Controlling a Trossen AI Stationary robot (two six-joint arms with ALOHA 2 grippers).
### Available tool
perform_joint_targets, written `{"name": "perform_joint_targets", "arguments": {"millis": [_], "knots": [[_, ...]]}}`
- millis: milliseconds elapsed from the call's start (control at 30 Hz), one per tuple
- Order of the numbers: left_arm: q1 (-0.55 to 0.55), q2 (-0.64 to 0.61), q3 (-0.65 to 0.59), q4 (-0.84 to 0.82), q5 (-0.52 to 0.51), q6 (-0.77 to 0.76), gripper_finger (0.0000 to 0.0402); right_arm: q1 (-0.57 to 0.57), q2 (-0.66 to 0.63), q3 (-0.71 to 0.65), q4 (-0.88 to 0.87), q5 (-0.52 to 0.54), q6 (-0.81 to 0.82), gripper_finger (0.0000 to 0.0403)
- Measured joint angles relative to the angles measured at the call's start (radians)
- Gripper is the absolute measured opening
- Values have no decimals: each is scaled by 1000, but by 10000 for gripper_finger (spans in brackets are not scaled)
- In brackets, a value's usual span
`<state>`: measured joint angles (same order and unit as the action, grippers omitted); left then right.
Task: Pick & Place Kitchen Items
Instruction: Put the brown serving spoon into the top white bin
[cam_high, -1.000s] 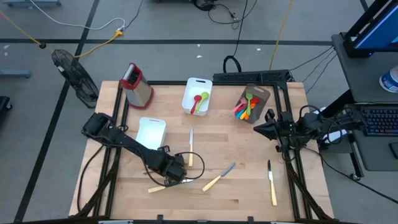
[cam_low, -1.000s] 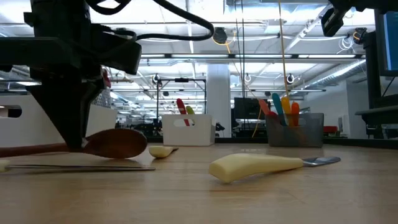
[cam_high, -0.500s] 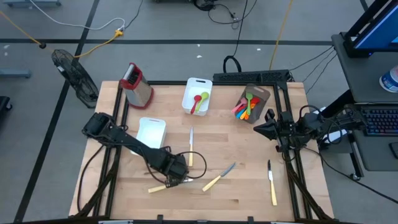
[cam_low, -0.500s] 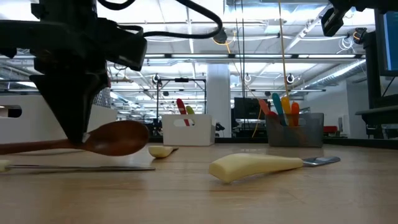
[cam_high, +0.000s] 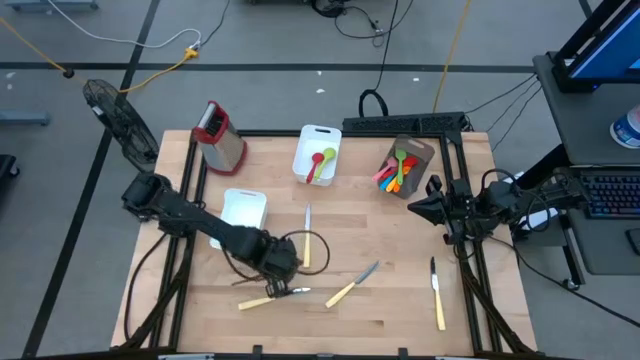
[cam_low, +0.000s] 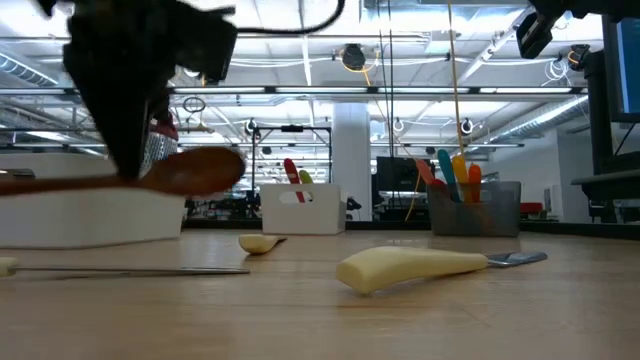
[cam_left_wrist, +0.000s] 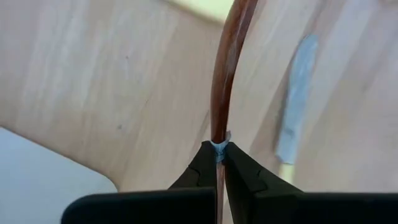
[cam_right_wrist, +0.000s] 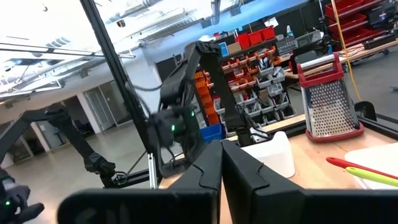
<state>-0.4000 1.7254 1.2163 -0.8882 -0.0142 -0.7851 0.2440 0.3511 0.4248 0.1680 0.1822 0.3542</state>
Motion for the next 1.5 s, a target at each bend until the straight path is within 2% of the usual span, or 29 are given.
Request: {"name": "perform_joint_targets", "arguments": {"millis": [300, 467, 567, 800, 933, 1300, 1500], "knots": [[86, -192, 0, 48, 3, -116, 0, 0, 0, 0, 0, 0, 0, 4], [158, -277, 0, 196, 7, -165, 0, 0, 0, 0, 1, 0, 0, 4], [211, -302, 1, 302, 45, -179, 0, 0, 0, 0, 0, 0, 2, 4], [378, -291, 1, 564, 199, -213, 0, 0, 0, 0, 0, 0, 8, 4], [498, -286, 1, 661, 296, -275, 0, 0, 0, 0, 0, 0, 29, 4], [822, -239, 0, 685, 506, -441, 0, 0, 0, 0, -2, 0, 20, 4], [920, -122, 1, 828, 644, -514, 0, 0, 0, 0, -20, 0, 19, 4]]}}
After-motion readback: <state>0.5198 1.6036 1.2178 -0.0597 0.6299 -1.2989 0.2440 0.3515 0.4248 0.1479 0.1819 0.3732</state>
